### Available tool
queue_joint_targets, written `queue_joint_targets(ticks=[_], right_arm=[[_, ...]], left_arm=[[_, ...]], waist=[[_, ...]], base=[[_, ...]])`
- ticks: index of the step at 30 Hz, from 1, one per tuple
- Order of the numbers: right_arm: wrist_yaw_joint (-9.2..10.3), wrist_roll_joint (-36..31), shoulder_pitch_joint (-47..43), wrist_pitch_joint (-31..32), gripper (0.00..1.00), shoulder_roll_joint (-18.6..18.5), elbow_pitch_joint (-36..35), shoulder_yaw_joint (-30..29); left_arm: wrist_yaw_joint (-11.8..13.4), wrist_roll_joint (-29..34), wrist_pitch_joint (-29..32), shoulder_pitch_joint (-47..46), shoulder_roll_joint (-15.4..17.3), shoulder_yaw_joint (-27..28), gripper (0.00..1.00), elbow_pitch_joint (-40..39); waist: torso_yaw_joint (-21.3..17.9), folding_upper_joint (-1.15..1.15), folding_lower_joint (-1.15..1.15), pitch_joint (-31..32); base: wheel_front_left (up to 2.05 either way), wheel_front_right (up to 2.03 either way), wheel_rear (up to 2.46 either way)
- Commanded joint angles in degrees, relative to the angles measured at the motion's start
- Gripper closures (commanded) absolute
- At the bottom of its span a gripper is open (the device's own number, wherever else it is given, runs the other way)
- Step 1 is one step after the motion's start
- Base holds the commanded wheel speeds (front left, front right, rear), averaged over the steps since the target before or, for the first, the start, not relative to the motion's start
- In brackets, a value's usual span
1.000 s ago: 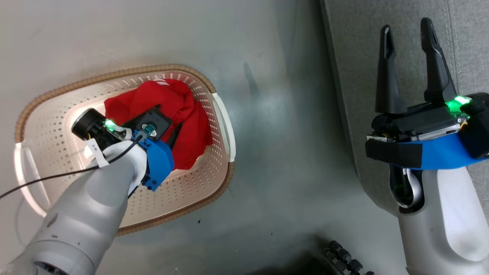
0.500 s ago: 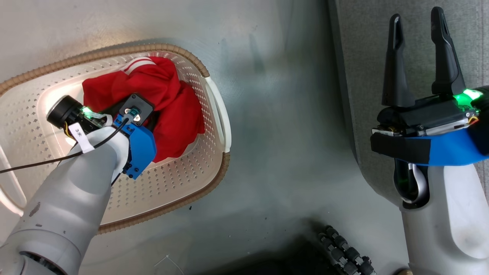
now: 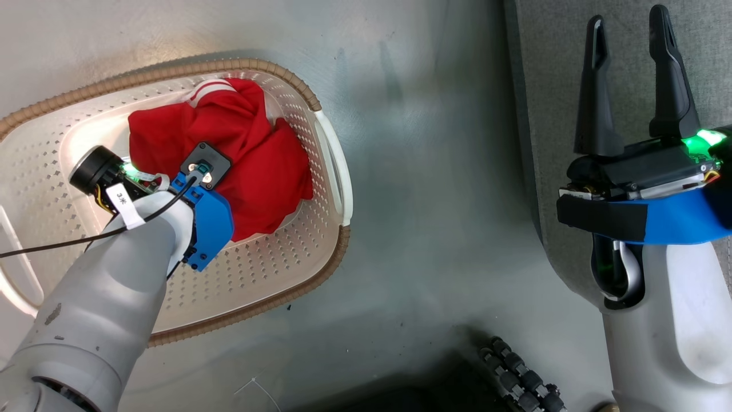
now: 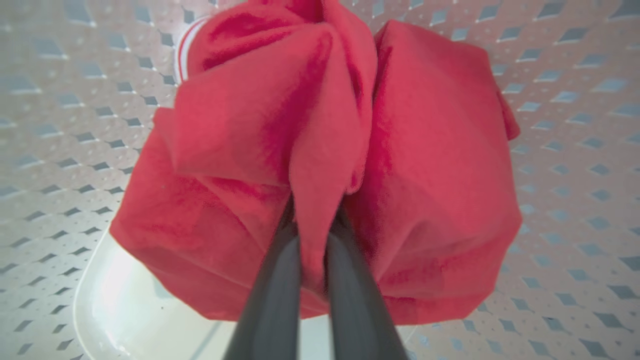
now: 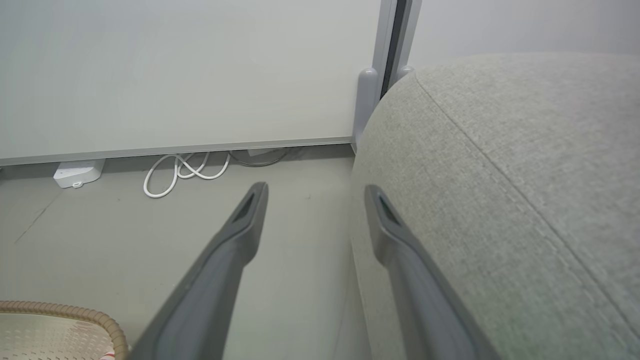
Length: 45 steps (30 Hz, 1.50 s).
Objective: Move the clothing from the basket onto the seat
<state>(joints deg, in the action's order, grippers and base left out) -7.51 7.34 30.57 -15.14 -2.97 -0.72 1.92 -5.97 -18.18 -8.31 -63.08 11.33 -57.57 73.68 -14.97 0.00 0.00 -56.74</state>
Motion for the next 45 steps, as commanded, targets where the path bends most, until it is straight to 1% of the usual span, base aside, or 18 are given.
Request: queue_joint_targets(ticks=[1,7,11,19,24,28,32,38,45], right_arm=[[0.04,0.0,0.8,0.0,0.00,0.2,0.2,-0.1],[0.04,-0.4,0.1,0.0,0.00,0.2,0.6,-0.7],[0.04,-0.9,-0.5,0.0,0.00,0.2,1.0,-1.2],[0.05,-1.9,-1.7,0.0,0.00,0.1,1.8,-2.1],[0.05,-2.5,-2.5,0.0,0.00,0.1,2.8,-2.4],[0.04,-3.0,-3.8,0.0,0.00,0.1,3.8,-2.9],[0.04,-3.6,-5.4,0.0,0.00,0.1,4.7,-3.6],[0.04,-4.4,-8.2,0.0,0.00,0.1,6.0,-4.7],[0.04,-4.8,-11.3,0.0,0.00,0.1,7.3,-5.3]], left_arm=[[-0.1,-0.3,-0.1,-0.3,0.0,-0.2,1.00,0.2],[-0.4,-0.6,-1.3,0.2,-1.1,-0.9,1.00,0.2],[-0.8,-1.3,-2.9,0.7,-2.5,-1.1,1.00,0.1],[-1.4,-3.3,-5.9,2.6,-5.2,-1.3,1.00,-1.4],[-1.5,-4.7,-6.6,4.5,-6.2,-1.5,1.00,-3.4],[-1.6,-5.7,-7.0,6.4,-6.7,-2.6,1.00,-7.6],[-1.5,-6.5,-6.9,8.8,-5.9,-2.3,1.00,-13.5],[-1.5,-6.9,-7.0,12.1,-5.3,0.1,1.00,-21.9],[-1.4,-5.1,-7.0,15.5,-4.6,3.5,1.00,-29.2]], waist=[[0.0,0.00,0.00,0.3],[0.9,0.00,0.00,2.0],[1.9,0.00,0.00,3.7],[4.7,0.00,0.00,8.3],[6.1,0.00,0.00,11.4],[7.2,0.00,0.00,14.8],[8.5,0.00,0.00,18.3],[10.3,0.00,0.00,23.5],[11.9,0.00,0.00,29.3]], base=[[0.00,0.00,0.00],[0.00,0.00,0.00],[0.00,0.00,0.00],[0.00,0.00,0.00],[0.00,0.00,0.00],[0.00,0.00,0.00],[0.00,0.00,0.00],[0.00,0.00,0.00],[0.00,0.00,0.00]])
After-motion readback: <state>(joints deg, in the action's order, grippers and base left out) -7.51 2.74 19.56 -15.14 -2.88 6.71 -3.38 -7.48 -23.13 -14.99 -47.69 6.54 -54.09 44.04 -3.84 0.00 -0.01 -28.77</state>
